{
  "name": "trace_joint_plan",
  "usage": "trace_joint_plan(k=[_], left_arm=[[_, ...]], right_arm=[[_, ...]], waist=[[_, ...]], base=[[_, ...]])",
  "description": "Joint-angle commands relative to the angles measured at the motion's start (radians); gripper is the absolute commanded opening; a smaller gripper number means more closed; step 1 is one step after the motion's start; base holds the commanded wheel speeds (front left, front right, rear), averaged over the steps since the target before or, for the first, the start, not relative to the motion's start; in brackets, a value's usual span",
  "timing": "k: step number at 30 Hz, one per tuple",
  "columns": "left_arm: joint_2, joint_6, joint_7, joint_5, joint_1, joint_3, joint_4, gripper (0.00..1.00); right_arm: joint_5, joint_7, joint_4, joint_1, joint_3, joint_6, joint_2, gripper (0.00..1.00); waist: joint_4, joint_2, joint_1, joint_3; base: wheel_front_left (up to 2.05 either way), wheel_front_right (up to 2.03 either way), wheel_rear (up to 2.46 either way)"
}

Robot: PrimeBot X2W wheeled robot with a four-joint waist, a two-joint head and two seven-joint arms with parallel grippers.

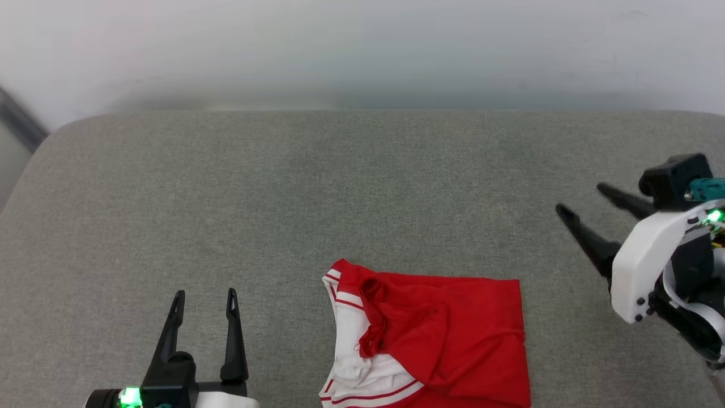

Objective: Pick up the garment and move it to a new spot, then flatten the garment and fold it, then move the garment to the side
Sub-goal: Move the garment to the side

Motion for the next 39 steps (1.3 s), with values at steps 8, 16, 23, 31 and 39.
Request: trace_joint_plan(k=[8, 16, 23, 31, 39], left_arm=[[-0.006, -0.008, -0.002, 0.005, -0.045, -0.005, -0.004, 1.00], [-0.011, -0.018, -0.002, 0.005, -0.096, -0.014, -0.007, 1.00], [-0.014, -0.023, -0.002, 0.003, -0.135, -0.026, -0.002, 1.00], [-0.018, -0.012, -0.002, -0.006, -0.154, -0.036, 0.004, 1.00], [-0.019, -0.007, -0.002, -0.012, -0.129, -0.037, 0.016, 1.00]], right_arm=[[0.404, 0.365, 0.081, 0.032, 0.028, 0.000, -0.077, 1.00], [0.570, 0.427, 0.176, 0.076, 0.040, 0.000, -0.006, 1.00], [0.556, 0.370, 0.261, 0.068, 0.101, -0.001, 0.072, 1.00], [0.465, 0.311, 0.364, 0.100, 0.249, -0.008, 0.064, 0.00], [0.440, 0.185, 0.340, 0.013, 0.309, -0.007, 0.009, 0.00]], waist=[[0.023, 0.0000, 0.0000, 0.056], [0.050, 0.0000, 0.0000, 0.130], [0.075, 0.0000, 0.0000, 0.182], [0.097, 0.0000, 0.0000, 0.205], [0.090, 0.0000, 0.0000, 0.165]], base=[[0.00, 0.00, 0.00], [0.00, 0.00, 0.00], [0.00, 0.00, 0.00], [0.00, 0.00, 0.00], [0.00, 0.00, 0.00]])
